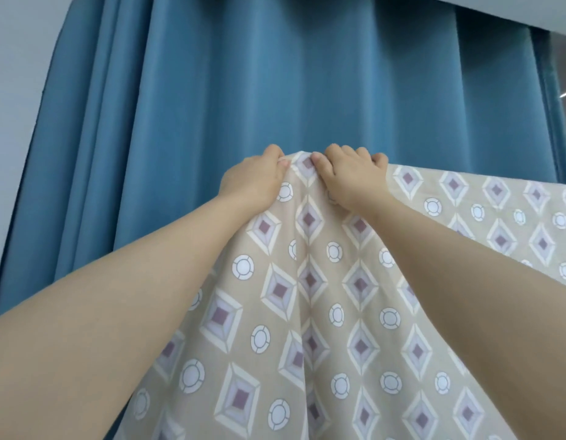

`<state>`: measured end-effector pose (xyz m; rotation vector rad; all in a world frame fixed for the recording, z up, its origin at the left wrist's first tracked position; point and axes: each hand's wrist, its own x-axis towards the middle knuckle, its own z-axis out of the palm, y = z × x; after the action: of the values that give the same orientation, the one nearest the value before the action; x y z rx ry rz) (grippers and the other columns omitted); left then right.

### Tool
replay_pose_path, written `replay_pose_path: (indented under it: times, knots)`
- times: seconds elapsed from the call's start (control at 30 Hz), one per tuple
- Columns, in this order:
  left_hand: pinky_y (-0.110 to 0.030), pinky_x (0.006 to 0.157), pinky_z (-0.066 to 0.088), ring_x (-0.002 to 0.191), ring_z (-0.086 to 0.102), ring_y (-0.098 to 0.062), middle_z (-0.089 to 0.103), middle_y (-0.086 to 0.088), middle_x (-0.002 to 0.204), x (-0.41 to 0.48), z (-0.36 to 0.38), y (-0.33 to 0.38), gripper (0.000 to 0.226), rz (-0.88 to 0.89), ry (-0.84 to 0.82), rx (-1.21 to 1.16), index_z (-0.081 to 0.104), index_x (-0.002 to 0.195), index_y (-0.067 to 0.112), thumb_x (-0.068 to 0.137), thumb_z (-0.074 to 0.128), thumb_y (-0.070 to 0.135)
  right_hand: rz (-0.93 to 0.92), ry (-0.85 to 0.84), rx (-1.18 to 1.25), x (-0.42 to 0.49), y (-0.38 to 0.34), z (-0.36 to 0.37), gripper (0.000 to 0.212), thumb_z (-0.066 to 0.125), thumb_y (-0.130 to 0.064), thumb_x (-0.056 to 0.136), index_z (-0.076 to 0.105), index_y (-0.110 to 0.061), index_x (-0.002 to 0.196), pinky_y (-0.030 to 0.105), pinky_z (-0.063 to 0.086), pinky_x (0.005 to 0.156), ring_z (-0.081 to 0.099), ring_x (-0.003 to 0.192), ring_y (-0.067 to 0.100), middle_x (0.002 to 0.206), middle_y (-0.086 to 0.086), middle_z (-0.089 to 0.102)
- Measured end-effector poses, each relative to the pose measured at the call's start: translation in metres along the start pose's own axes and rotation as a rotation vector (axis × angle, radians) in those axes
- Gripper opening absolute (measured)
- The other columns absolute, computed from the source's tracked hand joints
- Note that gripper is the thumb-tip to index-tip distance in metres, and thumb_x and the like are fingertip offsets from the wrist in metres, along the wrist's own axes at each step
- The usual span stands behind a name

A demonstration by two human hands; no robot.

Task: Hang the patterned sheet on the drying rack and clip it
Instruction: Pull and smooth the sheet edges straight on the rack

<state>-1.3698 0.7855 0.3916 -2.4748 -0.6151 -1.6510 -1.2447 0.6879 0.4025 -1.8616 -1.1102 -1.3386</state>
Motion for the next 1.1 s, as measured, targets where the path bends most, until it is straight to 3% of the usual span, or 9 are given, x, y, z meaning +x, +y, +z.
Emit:
replay_pose_path:
  times: [0.1,0.27,0.47,0.6,0.7,0.8,0.87,0.97,1.1]
  knots:
    - [-0.034,0.07,0.04,0.09,0.055,-0.027,0.061,-0.004,0.102,-0.002,0.001,-0.001,0.033,-0.007,-0.011,-0.074,0.045,0.111,0.018,0.097,0.033,0.045,-0.041,0.005,0.001,0.004,0.014,-0.002,0.047,0.024,-0.055,0.096,0.042,-0.015,0.08,0.04,0.025,0.087,0.045,0.094,0.027,0.083,0.0,0.047]
    - [-0.034,0.075,0.046,0.091,0.056,-0.023,0.059,-0.001,0.103,-0.005,-0.001,-0.001,0.044,0.001,-0.078,-0.162,0.047,0.112,0.017,0.082,0.064,0.045,-0.149,-0.062,-0.077,0.004,0.024,-0.006,0.056,0.055,-0.069,0.074,0.042,-0.017,0.09,0.037,0.024,0.081,0.039,0.086,0.022,0.087,-0.003,0.045]
    - [-0.032,0.071,0.041,0.092,0.054,-0.025,0.058,-0.005,0.104,-0.003,-0.001,0.0,0.042,-0.027,-0.058,-0.148,0.047,0.111,0.016,0.082,0.065,0.041,-0.179,-0.034,-0.063,0.004,0.028,-0.008,0.038,0.061,-0.043,0.082,0.044,-0.016,0.102,0.038,0.027,0.085,0.046,0.102,0.028,0.093,0.0,0.046]
    - [-0.037,0.076,0.044,0.103,0.054,-0.029,0.056,-0.005,0.115,-0.016,0.003,-0.005,0.061,-0.089,-0.004,-0.009,0.041,0.124,0.021,0.077,0.068,0.048,-0.162,-0.042,-0.043,-0.012,0.038,-0.002,0.063,0.062,-0.043,0.081,0.037,-0.023,0.135,0.038,0.021,0.104,0.037,0.124,0.027,0.129,0.002,0.046]
    - [-0.039,0.081,0.038,0.112,0.047,-0.032,0.047,-0.01,0.126,-0.038,0.018,-0.005,0.064,-0.092,0.146,0.145,0.035,0.133,0.019,0.081,0.063,0.044,-0.093,0.035,0.089,-0.043,0.045,0.003,0.064,0.059,-0.038,0.083,0.034,-0.027,0.14,0.04,0.015,0.11,0.024,0.137,0.024,0.145,-0.002,0.033]
    - [-0.042,0.102,0.025,0.129,0.035,-0.032,0.038,-0.011,0.139,-0.067,0.04,-0.004,0.052,0.014,0.282,0.26,0.045,0.13,0.016,0.082,0.058,0.031,-0.018,0.028,0.212,-0.083,0.05,0.018,0.054,0.052,-0.032,0.087,0.038,-0.028,0.139,0.038,0.02,0.108,0.028,0.135,0.023,0.145,-0.004,0.035]
    - [-0.044,0.106,0.022,0.132,0.035,-0.033,0.045,-0.012,0.134,-0.092,0.053,-0.001,0.039,0.125,0.291,0.289,0.056,0.117,0.014,0.08,0.056,0.025,-0.004,0.004,0.276,-0.114,0.054,0.03,0.05,0.053,-0.031,0.087,0.043,-0.027,0.136,0.038,0.021,0.107,0.031,0.133,0.023,0.142,-0.005,0.04]
    - [-0.041,0.103,0.022,0.126,0.043,-0.034,0.056,-0.011,0.122,-0.139,0.07,0.01,0.03,0.246,0.247,0.274,0.062,0.103,0.014,0.075,0.056,0.024,0.034,-0.019,0.361,-0.163,0.057,0.041,0.042,0.055,-0.028,0.087,0.05,-0.025,0.129,0.035,0.024,0.102,0.035,0.127,0.022,0.136,-0.005,0.045]
    - [-0.036,0.091,0.029,0.117,0.049,-0.025,0.062,-0.001,0.112,-0.219,0.095,0.03,0.027,0.286,0.041,0.151,0.064,0.096,0.019,0.074,0.054,0.03,0.094,-0.121,0.421,-0.235,0.06,0.044,0.041,0.055,-0.026,0.083,0.055,-0.022,0.124,0.031,0.026,0.097,0.043,0.12,0.024,0.129,-0.003,0.052]
